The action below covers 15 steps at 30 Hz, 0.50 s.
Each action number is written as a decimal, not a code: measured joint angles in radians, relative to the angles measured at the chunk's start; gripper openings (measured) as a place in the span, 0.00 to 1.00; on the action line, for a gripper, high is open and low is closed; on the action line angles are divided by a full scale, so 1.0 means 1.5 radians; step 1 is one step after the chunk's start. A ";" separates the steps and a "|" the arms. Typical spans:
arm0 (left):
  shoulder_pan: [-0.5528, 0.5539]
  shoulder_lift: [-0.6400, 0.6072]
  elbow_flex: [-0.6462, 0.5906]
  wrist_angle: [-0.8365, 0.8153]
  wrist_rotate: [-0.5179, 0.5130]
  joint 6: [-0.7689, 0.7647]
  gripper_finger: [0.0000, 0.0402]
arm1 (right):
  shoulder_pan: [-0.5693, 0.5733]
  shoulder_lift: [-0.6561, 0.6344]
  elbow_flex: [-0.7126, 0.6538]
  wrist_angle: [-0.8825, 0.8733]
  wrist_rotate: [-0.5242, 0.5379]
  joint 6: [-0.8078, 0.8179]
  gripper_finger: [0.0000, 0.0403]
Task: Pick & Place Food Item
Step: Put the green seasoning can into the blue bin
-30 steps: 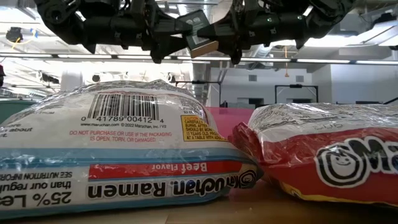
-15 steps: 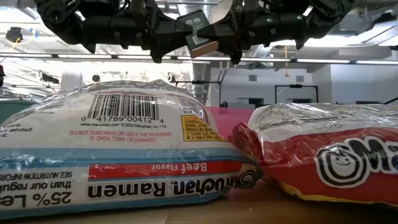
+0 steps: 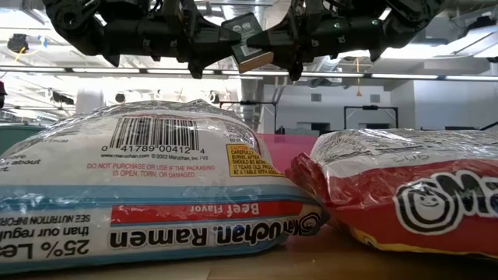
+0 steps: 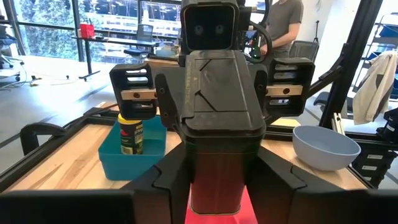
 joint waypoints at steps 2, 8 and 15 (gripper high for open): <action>0.000 0.000 0.000 0.000 0.000 0.000 0.29 | 0.000 0.000 0.000 0.000 0.000 0.000 0.27; 0.000 0.000 0.000 0.000 -0.001 0.000 0.27 | 0.000 0.000 0.000 0.000 0.000 0.000 0.27; 0.000 0.000 0.000 0.000 -0.002 0.000 0.27 | 0.000 0.000 0.000 0.000 0.000 0.000 0.27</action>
